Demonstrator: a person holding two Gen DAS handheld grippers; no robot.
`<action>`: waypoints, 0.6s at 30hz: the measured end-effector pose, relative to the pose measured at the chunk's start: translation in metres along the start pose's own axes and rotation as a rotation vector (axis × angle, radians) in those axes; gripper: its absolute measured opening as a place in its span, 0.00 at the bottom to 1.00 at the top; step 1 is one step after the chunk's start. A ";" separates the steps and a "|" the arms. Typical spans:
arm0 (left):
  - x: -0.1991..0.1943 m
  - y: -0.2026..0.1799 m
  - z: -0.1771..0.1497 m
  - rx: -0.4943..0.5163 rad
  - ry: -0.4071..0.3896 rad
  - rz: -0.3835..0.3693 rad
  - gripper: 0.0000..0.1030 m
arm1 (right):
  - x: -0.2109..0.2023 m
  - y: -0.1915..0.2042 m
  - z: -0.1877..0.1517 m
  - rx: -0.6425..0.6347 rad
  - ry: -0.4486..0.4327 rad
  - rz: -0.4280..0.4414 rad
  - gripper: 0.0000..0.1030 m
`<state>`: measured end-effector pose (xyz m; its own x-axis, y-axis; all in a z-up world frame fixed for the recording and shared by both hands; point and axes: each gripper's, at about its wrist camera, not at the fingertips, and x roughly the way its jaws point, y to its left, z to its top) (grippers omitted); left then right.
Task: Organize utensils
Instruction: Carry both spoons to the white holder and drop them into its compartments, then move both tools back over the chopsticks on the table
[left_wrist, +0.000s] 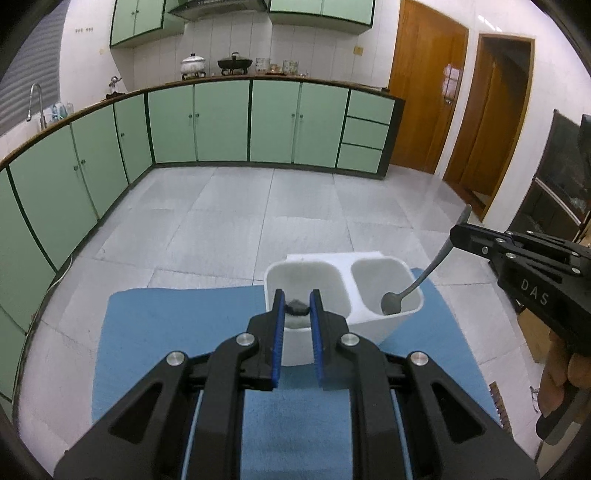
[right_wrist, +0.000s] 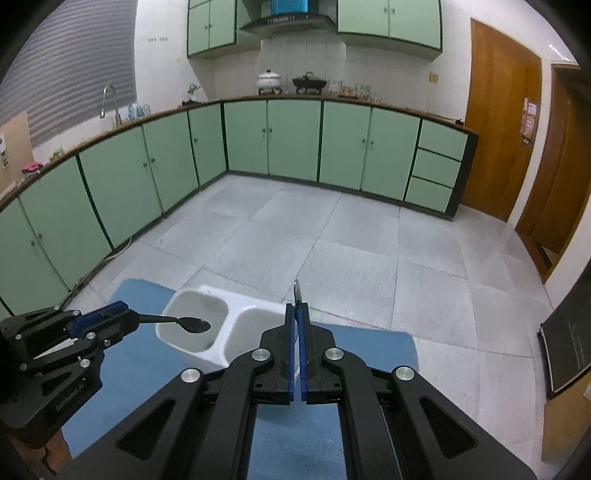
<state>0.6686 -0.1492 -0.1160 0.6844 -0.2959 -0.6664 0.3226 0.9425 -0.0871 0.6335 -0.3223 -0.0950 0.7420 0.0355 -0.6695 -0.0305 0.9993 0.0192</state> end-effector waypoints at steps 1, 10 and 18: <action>0.003 0.000 0.000 0.003 0.004 0.008 0.13 | 0.004 -0.002 -0.001 0.007 0.007 0.002 0.02; -0.019 -0.002 0.003 -0.001 -0.030 0.028 0.30 | -0.013 -0.002 -0.005 0.027 -0.024 0.015 0.19; -0.087 0.000 -0.007 0.020 -0.110 0.048 0.38 | -0.070 0.005 -0.020 0.030 -0.084 0.015 0.21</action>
<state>0.6050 -0.1222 -0.0629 0.7665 -0.2670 -0.5841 0.3002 0.9530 -0.0417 0.5678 -0.3202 -0.0630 0.7951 0.0493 -0.6044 -0.0224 0.9984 0.0520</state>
